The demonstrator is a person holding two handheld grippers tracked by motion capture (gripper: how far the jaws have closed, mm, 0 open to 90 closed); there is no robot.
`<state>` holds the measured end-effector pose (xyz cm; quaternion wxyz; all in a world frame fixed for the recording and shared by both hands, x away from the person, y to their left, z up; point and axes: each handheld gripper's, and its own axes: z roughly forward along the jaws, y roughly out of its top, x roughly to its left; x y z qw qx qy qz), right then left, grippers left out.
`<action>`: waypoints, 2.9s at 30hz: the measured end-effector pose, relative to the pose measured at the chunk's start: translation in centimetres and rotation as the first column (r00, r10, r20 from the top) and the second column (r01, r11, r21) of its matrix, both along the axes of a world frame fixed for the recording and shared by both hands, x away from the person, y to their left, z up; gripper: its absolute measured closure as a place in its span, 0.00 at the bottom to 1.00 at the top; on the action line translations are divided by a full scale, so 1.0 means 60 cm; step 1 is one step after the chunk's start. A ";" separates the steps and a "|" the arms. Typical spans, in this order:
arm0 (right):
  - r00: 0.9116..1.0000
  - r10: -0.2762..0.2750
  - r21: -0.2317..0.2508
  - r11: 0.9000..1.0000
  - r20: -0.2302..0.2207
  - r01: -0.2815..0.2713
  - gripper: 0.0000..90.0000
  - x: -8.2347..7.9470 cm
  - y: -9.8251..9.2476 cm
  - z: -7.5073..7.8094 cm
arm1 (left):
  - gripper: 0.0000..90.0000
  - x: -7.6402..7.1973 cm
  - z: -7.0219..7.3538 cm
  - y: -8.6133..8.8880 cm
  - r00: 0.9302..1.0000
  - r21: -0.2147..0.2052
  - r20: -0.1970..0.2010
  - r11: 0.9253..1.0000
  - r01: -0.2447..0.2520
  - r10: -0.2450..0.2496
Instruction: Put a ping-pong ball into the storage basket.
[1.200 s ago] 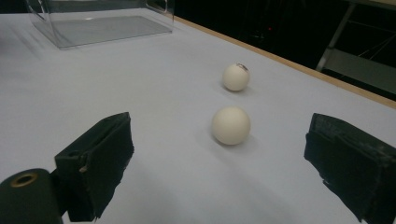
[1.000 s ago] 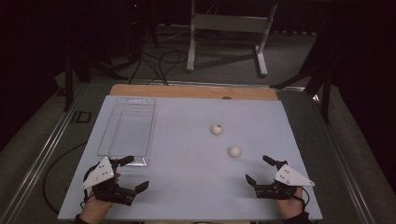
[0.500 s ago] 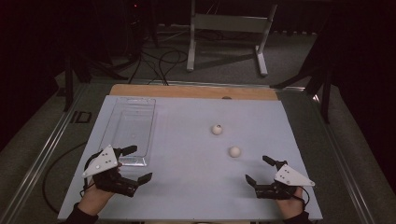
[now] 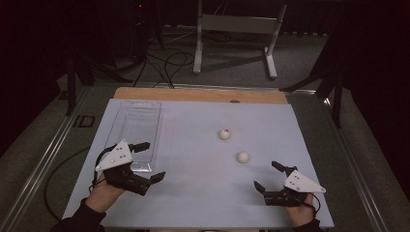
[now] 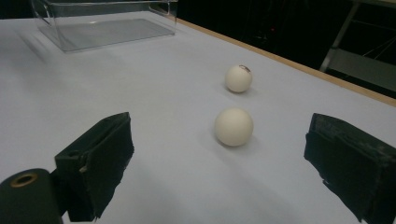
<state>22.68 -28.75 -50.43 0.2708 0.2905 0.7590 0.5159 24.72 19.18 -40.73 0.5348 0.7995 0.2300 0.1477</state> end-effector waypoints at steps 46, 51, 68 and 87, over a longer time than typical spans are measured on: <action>1.000 0.007 0.000 1.000 -0.004 -0.007 0.09 0.000 -0.001 0.001 | 0.00 0.081 0.023 -0.156 0.989 0.090 -0.063 0.986 0.142 -0.137; 1.000 0.010 0.003 1.000 -0.006 -0.010 0.09 0.000 -0.001 0.001 | 0.00 0.086 0.023 -0.174 0.986 0.105 -0.074 0.982 0.158 -0.150; 1.000 0.019 0.014 1.000 -0.011 -0.019 0.09 -0.001 -0.001 0.001 | 0.00 0.111 0.015 -0.243 0.971 0.119 -0.144 0.971 0.208 -0.191; 1.000 0.020 0.022 1.000 -0.007 -0.020 0.09 -0.003 -0.002 0.003 | 0.00 0.137 0.009 -0.300 0.963 0.217 -0.195 0.950 0.225 -0.184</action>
